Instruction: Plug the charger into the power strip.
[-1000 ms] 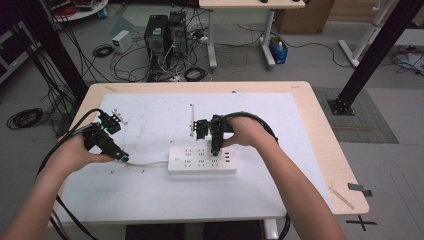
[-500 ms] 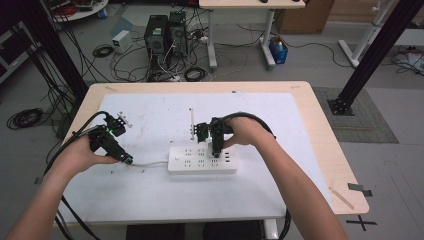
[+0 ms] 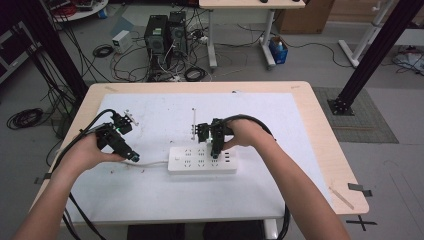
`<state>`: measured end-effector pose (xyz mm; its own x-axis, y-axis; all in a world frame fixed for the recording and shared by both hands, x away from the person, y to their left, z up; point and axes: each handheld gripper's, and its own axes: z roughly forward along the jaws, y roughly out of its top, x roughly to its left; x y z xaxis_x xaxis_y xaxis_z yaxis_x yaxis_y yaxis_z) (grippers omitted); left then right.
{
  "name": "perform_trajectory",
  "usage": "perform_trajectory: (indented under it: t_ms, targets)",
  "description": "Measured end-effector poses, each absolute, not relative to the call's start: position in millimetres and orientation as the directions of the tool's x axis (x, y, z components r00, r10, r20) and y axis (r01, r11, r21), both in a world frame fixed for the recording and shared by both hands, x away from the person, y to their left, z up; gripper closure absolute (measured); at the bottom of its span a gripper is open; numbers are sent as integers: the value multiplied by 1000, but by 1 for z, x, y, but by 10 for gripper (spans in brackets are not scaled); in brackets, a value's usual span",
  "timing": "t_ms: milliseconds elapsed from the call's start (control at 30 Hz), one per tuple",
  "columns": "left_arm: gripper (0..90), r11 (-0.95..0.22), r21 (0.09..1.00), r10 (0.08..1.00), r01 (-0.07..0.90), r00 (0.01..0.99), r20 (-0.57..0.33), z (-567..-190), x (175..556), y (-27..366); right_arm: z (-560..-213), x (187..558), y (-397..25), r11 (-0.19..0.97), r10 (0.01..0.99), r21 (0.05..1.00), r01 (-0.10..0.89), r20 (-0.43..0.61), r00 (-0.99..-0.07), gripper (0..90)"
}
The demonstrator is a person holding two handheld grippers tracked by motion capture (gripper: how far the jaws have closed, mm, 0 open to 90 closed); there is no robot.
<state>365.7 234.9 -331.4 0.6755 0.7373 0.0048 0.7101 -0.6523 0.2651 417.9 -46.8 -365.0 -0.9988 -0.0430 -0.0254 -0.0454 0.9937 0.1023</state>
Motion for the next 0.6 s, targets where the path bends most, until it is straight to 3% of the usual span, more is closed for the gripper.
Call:
perform_trajectory:
  t_ms: [33,67,100,167,267,400,467,500,567,600]
  targets:
    - [181,-652,269,736,709,677,1,-332,366,235,-365,418,-47,994,-43,102,-45,-25,-999,618]
    - [181,-654,271,734,706,679,0,-332,367,234,-365,419,-48,993,-36,112,-37,-16,-999,550]
    - [182,-654,272,734,706,679,3,-333,367,234,-370,423,-51,995,17,97,21,36,-999,368]
    - [181,-655,271,734,705,680,4,-334,366,234,-369,426,-57,987,85,130,91,47,-995,349]
    - [181,-662,272,728,698,685,13,-333,366,234,-352,425,-74,962,203,179,207,42,-978,243]
    - [181,-650,288,741,703,670,36,-327,368,235,-320,422,-110,892,367,276,358,17,-930,228]
    - [181,-653,286,740,701,671,47,-324,370,234,-300,419,-147,778,562,316,543,33,-826,227]
    - [181,-654,288,740,700,670,51,-322,370,233,-300,419,-147,778,562,316,543,33,-826,226]
    - [181,-658,283,739,698,671,63,-317,372,230,-292,418,-172,684,671,315,657,80,-737,221]
    - [181,-661,281,737,696,672,70,-314,373,229,-288,415,-194,610,758,304,732,46,-651,221]
